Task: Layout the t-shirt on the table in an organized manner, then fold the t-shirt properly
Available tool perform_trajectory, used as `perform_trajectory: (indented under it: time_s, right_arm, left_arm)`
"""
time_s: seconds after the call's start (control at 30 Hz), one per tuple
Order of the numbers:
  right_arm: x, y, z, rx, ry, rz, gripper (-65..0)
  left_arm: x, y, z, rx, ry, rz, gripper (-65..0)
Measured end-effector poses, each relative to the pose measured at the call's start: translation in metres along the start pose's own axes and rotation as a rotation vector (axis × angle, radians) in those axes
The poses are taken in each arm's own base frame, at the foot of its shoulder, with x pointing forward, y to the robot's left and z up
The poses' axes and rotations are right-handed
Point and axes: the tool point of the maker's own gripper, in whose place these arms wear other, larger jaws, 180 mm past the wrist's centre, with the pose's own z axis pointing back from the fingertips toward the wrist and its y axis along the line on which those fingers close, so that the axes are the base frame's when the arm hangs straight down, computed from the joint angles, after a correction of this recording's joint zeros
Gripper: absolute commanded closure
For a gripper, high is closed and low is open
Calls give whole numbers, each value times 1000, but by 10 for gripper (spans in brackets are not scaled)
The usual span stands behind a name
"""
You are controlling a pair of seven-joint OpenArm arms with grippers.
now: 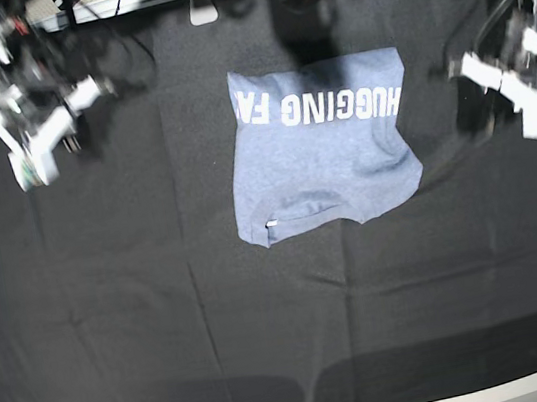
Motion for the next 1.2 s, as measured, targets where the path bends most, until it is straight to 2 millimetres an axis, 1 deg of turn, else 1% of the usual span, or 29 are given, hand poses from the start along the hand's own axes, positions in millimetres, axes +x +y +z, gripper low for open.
perform_trajectory:
  time_s: [0.13,0.23,0.3,0.43,0.53,0.6,0.73,0.9,0.97,1.03,1.13,1.2]
  right_arm:
    - [-32,-6,16,3,73,-29,0]
    - [-54,0,25,34,133,-50,0]
    - [-66,5,30,51,173,-54,0]
    - [-93,7,43,56,265,-55,0]
    - [-116,10,55,66,344,-52,0]
    - [-128,11,61,70,379,-59,0]
    - [-158,12,68,84,459,-106,0]
    - [-200,12,67,107,558,-198,0]
    - [-221,14,68,120,603,-251,0]
    - [-243,18,69,135,648,-311,0]
    - [-275,24,68,157,712,-385,0]
    - [-297,25,66,182,770,-399,0]
  left_arm:
    - [-37,10,33,71,82,49,0]
    - [-66,12,55,122,132,112,0]
    - [-84,6,69,129,170,144,0]
    - [-117,-13,95,104,255,184,0]
    - [-140,-21,116,112,320,220,0]
    - [-157,-22,128,124,367,249,0]
    - [-195,-22,140,116,438,324,0]
    - [-245,-7,146,169,533,415,0]
    - [-266,2,150,202,561,436,0]
    - [-285,15,155,248,562,463,0]
    - [-307,34,159,299,552,474,0]
    - [-319,43,155,299,571,452,0]
